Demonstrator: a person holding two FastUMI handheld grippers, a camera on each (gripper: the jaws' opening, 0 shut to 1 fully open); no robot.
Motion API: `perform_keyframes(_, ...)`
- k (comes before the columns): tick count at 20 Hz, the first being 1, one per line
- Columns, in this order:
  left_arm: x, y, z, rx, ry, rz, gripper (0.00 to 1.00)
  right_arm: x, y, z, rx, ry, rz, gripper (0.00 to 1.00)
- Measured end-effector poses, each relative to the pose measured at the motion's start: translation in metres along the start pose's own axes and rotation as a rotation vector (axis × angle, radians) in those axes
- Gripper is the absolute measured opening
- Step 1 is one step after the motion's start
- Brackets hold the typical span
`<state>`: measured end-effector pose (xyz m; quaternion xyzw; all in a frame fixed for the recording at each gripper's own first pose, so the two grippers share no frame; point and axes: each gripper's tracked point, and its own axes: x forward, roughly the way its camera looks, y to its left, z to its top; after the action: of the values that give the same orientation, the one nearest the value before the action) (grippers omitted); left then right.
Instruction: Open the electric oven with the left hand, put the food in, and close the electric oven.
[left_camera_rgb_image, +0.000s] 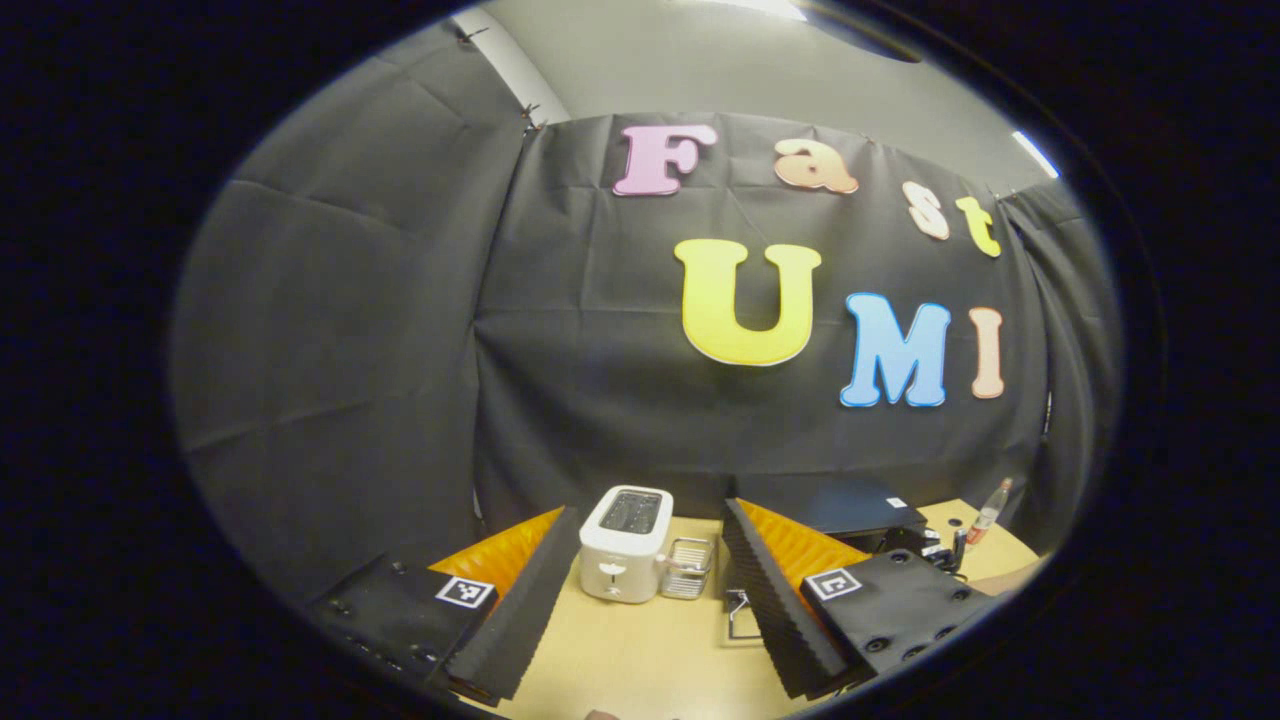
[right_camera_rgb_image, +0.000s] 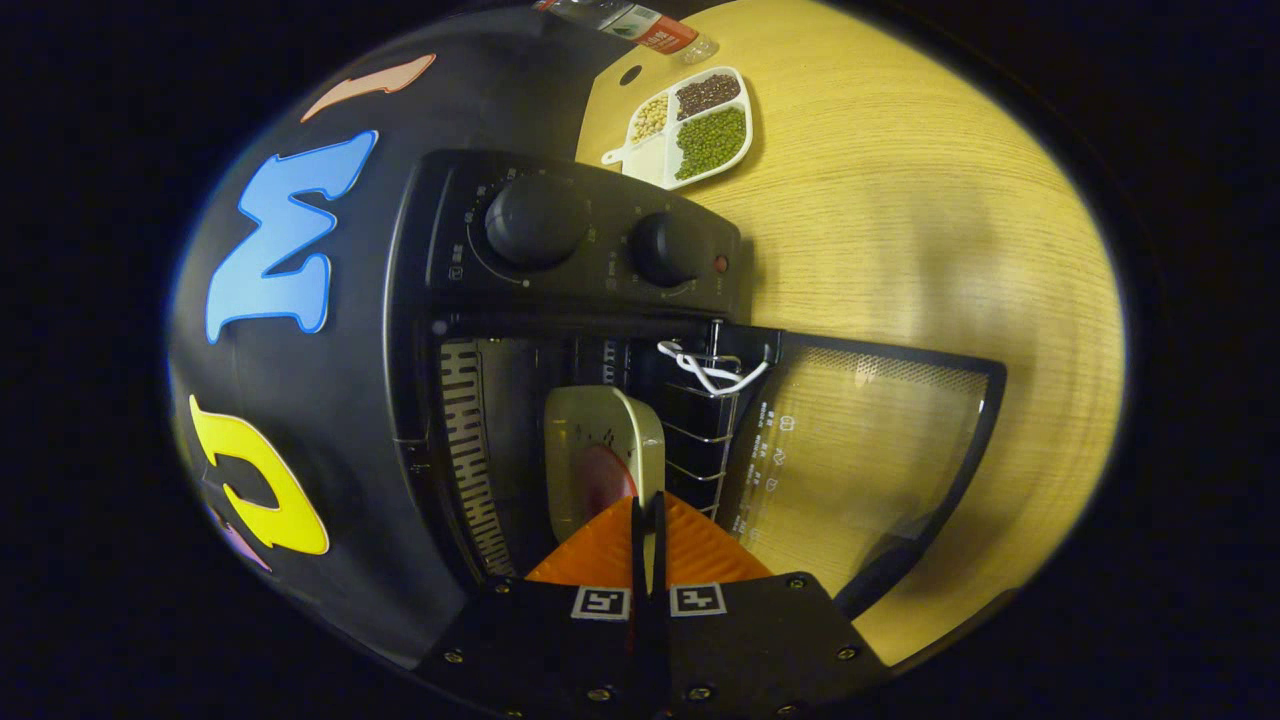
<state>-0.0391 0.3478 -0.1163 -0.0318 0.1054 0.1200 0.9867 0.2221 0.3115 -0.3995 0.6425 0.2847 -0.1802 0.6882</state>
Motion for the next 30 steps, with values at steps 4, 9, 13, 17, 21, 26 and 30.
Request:
perform_keyframes(4,0.002,0.004,-0.004,0.017,0.018,0.018,0.98,0.027,0.014,-0.009,0.076,-0.042,0.027,0.01)
perform_keyframes(9,0.003,0.000,-0.002,0.026,0.021,0.011,1.00,0.035,0.021,-0.008,0.033,-0.041,0.035,0.03)
perform_keyframes(13,0.014,-0.028,0.001,0.021,0.006,-0.027,1.00,0.012,0.021,0.007,-0.070,-0.040,0.063,0.17)
perform_keyframes(17,0.021,-0.064,0.000,0.013,0.004,-0.081,1.00,-0.019,0.005,0.016,-0.300,0.015,0.046,0.21)
perform_keyframes(21,0.023,-0.108,-0.001,0.016,0.002,-0.145,1.00,-0.062,0.002,0.043,-0.580,0.018,0.043,0.21)
perform_keyframes(26,0.021,-0.167,-0.004,0.020,-0.001,-0.216,1.00,-0.140,0.048,0.080,-0.980,-0.100,0.184,0.21)
perform_keyframes(30,0.011,-0.217,0.001,0.030,-0.013,-0.273,1.00,-0.219,0.096,0.105,-1.209,-0.230,0.325,0.21)
